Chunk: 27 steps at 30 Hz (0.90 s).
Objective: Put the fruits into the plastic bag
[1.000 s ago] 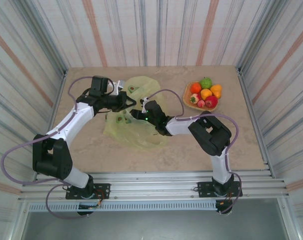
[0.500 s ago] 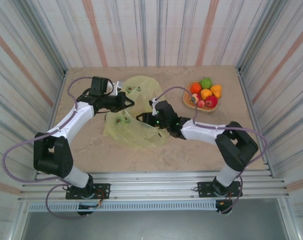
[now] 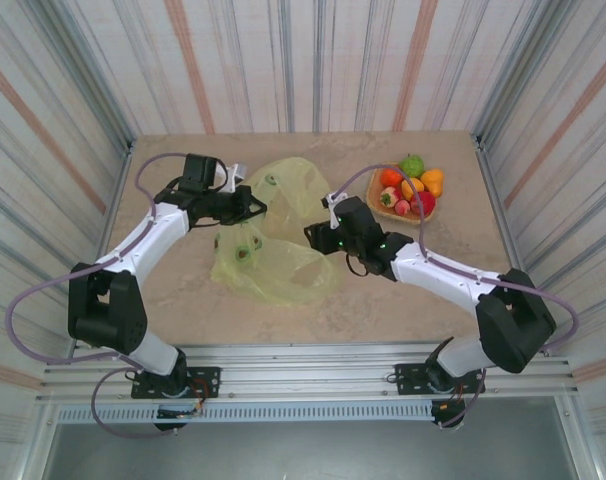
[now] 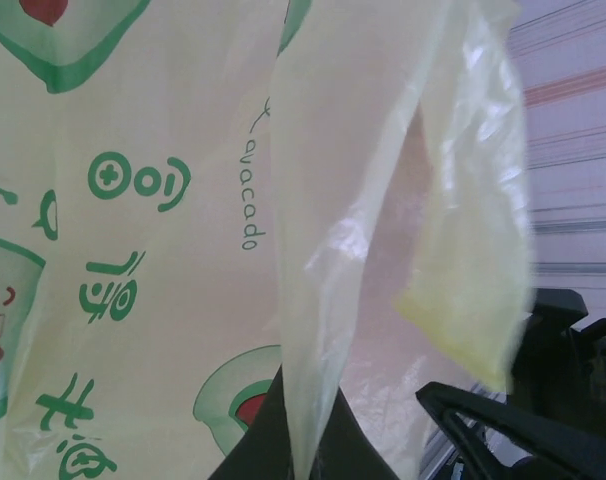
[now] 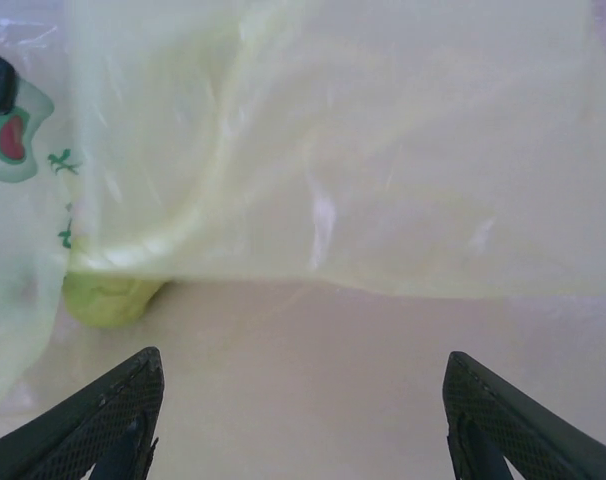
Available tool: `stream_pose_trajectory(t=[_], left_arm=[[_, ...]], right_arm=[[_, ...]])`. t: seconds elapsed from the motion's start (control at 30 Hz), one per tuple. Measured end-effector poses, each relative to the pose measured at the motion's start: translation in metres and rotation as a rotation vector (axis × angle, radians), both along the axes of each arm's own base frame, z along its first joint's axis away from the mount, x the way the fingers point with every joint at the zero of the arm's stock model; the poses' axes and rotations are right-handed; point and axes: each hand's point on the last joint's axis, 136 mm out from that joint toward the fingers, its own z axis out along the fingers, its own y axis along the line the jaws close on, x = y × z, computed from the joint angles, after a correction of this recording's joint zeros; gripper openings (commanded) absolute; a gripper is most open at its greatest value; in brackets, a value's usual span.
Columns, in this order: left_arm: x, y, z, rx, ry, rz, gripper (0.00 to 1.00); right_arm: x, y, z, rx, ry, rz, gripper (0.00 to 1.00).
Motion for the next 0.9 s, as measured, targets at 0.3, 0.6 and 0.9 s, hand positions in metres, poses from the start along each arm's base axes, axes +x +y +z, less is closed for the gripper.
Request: stream_pose_trajectory(t=[0.3, 0.6, 0.9], left_arm=[[-0.003, 0.001, -0.005, 0.014, 0.012, -0.011, 0.0], [-0.003, 0.001, -0.006, 0.016, 0.016, -0.013, 0.0], [-0.003, 0.001, -0.006, 0.017, 0.016, -0.013, 0.0]], right_arm=[[-0.004, -0.031, 0.033, 0.058, -0.097, -0.05, 0.81], [0.01, -0.106, 0.084, 0.059, -0.242, -0.241, 0.91], [0.07, -0.177, 0.038, -0.195, -0.036, -0.501, 0.92]])
